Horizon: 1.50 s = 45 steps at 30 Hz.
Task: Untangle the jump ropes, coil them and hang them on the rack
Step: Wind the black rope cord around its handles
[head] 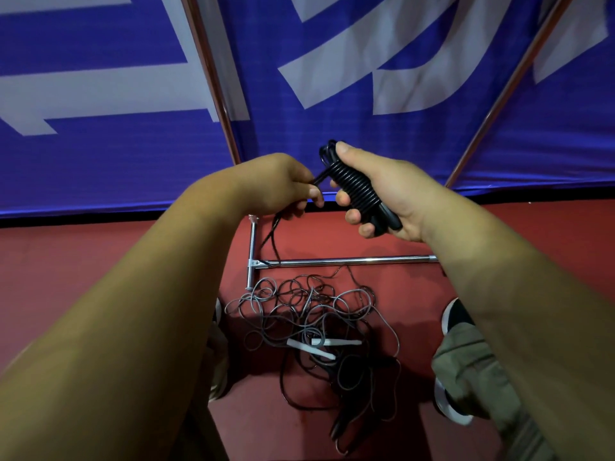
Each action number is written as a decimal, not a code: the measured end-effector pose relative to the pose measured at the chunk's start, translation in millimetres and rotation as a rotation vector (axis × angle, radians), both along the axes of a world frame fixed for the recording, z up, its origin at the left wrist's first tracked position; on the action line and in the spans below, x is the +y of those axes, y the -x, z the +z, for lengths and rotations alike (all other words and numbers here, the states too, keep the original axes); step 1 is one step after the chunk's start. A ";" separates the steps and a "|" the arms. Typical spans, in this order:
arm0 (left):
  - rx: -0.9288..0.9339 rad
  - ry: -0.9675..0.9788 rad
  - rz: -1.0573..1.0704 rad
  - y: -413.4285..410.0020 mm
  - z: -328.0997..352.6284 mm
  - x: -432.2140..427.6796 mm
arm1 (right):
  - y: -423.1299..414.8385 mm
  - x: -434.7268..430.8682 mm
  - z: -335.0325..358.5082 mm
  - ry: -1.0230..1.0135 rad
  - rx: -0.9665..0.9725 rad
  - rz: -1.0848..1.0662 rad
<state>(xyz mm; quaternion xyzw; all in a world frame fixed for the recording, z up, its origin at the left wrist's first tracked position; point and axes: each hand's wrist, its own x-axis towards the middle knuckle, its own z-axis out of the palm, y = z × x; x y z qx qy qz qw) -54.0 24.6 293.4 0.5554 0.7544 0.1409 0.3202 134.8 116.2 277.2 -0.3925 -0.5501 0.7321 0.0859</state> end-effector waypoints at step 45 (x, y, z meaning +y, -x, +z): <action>0.256 -0.123 -0.064 -14.1 -6.2 13.1 | 9.0 -3.9 -20.3 -0.210 -0.268 -0.008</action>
